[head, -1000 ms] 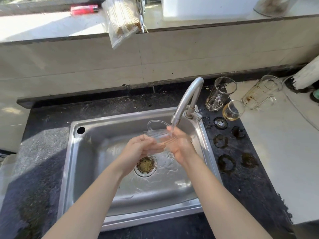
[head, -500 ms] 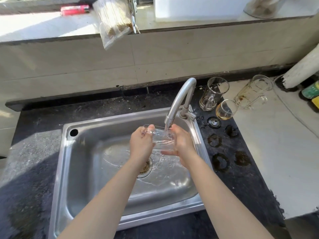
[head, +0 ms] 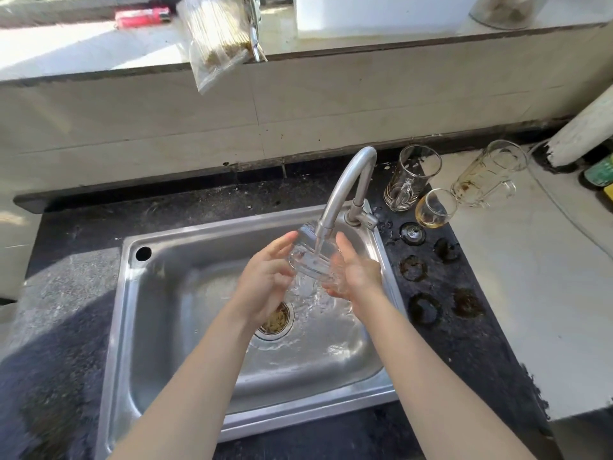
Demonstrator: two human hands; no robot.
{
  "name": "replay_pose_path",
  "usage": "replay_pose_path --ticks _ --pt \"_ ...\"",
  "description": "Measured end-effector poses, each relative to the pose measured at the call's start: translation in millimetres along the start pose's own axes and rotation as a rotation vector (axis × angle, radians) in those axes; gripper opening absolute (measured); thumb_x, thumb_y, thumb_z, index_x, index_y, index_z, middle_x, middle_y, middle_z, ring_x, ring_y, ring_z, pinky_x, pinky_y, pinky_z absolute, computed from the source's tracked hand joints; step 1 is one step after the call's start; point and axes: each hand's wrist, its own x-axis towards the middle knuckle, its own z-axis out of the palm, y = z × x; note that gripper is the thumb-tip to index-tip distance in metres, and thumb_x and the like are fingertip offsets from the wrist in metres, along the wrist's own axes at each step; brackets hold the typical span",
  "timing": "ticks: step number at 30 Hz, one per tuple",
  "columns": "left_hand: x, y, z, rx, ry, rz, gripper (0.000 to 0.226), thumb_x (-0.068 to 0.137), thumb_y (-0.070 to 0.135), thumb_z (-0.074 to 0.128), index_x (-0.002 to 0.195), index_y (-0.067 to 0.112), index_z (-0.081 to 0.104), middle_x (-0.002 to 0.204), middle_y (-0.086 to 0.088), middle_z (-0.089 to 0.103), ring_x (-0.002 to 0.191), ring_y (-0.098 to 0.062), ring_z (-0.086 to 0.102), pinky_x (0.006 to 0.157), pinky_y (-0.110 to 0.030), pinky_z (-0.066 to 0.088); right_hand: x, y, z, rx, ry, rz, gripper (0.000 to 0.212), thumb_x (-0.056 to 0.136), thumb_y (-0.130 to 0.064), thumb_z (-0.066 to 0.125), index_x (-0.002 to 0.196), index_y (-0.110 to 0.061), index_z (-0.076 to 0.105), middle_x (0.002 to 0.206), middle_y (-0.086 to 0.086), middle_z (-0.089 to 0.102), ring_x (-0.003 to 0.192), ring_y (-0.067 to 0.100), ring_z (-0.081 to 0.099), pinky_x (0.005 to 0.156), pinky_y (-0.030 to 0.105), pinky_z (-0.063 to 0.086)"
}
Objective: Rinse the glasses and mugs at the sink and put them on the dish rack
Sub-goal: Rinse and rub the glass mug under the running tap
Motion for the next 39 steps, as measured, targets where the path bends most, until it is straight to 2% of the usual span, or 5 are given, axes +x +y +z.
replay_pose_path --ticks 7,13,26,31,39 --pt "13.9 -7.3 28.5 0.135 0.437 -0.01 0.052 0.059 0.054 0.078 0.076 0.018 0.045 0.073 -0.006 0.05 0.067 -0.019 0.051 0.057 -0.03 0.046 -17.2 16.8 8.2 -0.453 0.053 -0.408 0.072 0.077 -0.076 0.039 0.108 -0.015 0.064 0.098 0.003 0.069 0.093 0.027 0.067 0.081 0.049 0.055" --pt "18.8 -14.8 28.3 0.232 0.481 0.04 0.045 0.066 0.051 0.073 0.055 0.016 0.048 0.058 -0.001 0.052 0.061 -0.018 0.051 0.065 -0.035 0.046 -18.7 -9.0 -13.5 -0.162 -0.248 0.145 0.047 0.088 -0.057 0.055 0.116 -0.019 0.057 0.098 0.013 0.065 0.063 0.03 0.068 0.056 0.035 0.058" --pt "20.7 10.4 42.4 0.223 0.335 -0.239 0.027 0.077 0.041 0.066 0.075 0.014 0.07 0.065 -0.003 0.057 0.059 -0.02 0.055 0.06 -0.03 0.048 -25.0 23.3 -24.5 -1.009 0.042 -0.811 0.079 0.087 -0.068 0.025 0.132 -0.008 0.049 0.115 0.013 0.062 0.105 0.031 0.058 0.082 0.037 0.043" --pt "16.8 9.6 41.5 0.295 0.37 -0.008 0.038 0.073 0.036 0.067 0.041 0.019 0.058 0.048 0.004 0.054 0.051 -0.014 0.043 0.051 -0.027 0.032 -25.6 5.7 -8.3 -0.746 0.012 -0.576 0.055 0.101 -0.048 0.022 0.086 -0.014 0.062 0.089 0.008 0.065 0.089 0.027 0.058 0.071 0.032 0.033" --pt "5.6 3.7 24.8 0.246 0.415 0.115 0.036 0.079 0.031 0.073 0.047 0.017 0.063 0.056 -0.001 0.055 0.059 -0.015 0.046 0.062 -0.029 0.036 -8.2 -33.6 29.3 -0.788 -0.277 -0.162 0.045 0.104 -0.033 0.027 0.126 -0.006 0.056 0.125 0.016 0.058 0.116 0.033 0.054 0.087 0.036 0.043"
